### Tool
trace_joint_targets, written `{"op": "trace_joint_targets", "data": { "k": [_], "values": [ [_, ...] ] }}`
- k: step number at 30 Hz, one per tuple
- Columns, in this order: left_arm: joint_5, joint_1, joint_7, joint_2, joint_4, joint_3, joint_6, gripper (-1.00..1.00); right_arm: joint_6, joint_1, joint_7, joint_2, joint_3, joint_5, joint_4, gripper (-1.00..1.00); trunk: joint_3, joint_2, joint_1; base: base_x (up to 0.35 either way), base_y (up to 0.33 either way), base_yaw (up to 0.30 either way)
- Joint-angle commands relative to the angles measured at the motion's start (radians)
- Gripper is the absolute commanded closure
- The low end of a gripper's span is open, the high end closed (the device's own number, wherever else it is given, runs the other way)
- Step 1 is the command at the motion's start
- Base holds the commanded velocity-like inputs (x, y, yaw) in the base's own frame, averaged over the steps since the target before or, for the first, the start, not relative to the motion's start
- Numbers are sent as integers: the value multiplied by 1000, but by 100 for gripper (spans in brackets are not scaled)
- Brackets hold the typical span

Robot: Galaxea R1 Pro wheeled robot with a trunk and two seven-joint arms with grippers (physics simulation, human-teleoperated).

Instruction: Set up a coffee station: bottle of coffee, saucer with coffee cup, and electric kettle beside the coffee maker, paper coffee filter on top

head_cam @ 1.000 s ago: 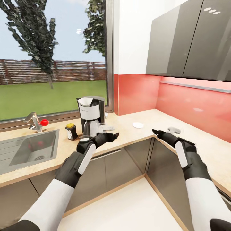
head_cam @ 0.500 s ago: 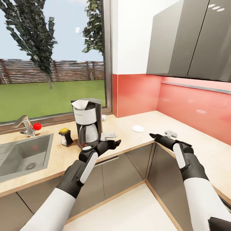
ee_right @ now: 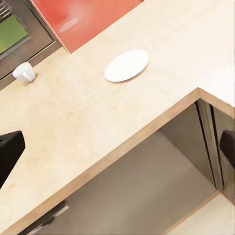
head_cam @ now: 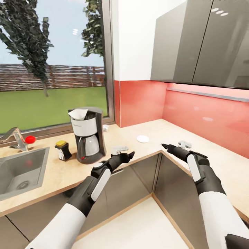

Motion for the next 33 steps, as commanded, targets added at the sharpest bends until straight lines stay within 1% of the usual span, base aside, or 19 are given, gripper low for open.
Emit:
{"op": "trace_joint_targets", "data": {
  "k": [1, 6, 10, 17, 26, 33],
  "values": [
    [6, -1, -1, 0, 0, 0, 5, -100, 6, -1, 4, 0, -3, 1, -1, -100, -2, -2, 1, 187, -18, -277],
    [7, -1, -1, 0, 0, 0, 5, -100, 6, -1, 4, 0, -3, 1, -1, -100, -2, -2, 1, 242, -81, -274],
    [7, -1, -1, 0, 1, 0, 5, -100, 6, -1, 4, -1, -3, 1, -1, -100, -2, -2, 1, 273, -120, -109],
    [7, -1, 0, 3, 1, -1, 5, -100, 6, -1, 4, 0, -2, 1, -1, -100, -2, -2, 1, 304, -75, -21],
    [8, -1, 1, 3, 2, 0, 3, -100, 7, -1, 4, 2, -1, 1, 0, -100, -2, -2, 1, 87, -2, 0],
    [8, -1, 2, 3, 2, 0, 5, -100, 27, -1, 4, 6, 0, 1, -13, -100, -2, -2, 1, 293, -71, 0]
  ]
}}
